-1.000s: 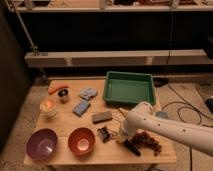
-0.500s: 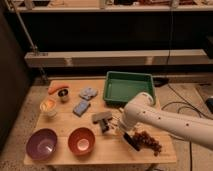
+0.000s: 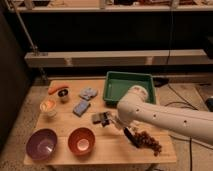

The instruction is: Wipe red bowl with brush

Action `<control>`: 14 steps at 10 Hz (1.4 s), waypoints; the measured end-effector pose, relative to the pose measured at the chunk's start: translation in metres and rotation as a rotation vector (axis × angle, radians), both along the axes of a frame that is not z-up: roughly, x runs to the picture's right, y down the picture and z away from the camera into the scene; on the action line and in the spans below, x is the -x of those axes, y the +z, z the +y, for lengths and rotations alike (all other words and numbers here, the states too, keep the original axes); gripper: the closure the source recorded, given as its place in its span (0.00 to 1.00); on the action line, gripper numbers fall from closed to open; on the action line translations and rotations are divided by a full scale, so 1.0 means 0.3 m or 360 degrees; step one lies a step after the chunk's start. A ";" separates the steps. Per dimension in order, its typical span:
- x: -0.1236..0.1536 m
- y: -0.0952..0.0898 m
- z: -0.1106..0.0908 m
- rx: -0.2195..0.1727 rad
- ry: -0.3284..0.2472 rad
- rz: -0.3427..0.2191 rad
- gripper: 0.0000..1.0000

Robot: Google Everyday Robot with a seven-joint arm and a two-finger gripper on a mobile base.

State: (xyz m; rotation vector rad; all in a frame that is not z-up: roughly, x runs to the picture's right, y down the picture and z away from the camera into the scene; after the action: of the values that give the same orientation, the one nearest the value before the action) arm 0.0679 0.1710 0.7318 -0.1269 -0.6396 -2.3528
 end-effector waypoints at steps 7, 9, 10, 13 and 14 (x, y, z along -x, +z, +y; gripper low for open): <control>0.137 -0.121 0.027 -0.0043 -0.0071 -0.0258 1.00; 0.155 -0.137 0.037 0.0018 -0.0086 -0.0381 1.00; 0.173 -0.146 0.043 0.0031 -0.0117 -0.0417 1.00; 0.223 -0.160 0.079 0.0080 -0.0217 -0.0491 1.00; 0.251 -0.145 0.114 0.0112 -0.0252 -0.0518 1.00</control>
State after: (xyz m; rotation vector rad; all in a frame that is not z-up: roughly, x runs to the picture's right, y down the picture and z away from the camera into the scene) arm -0.0075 0.2053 0.6883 0.1850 -0.8971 -2.5282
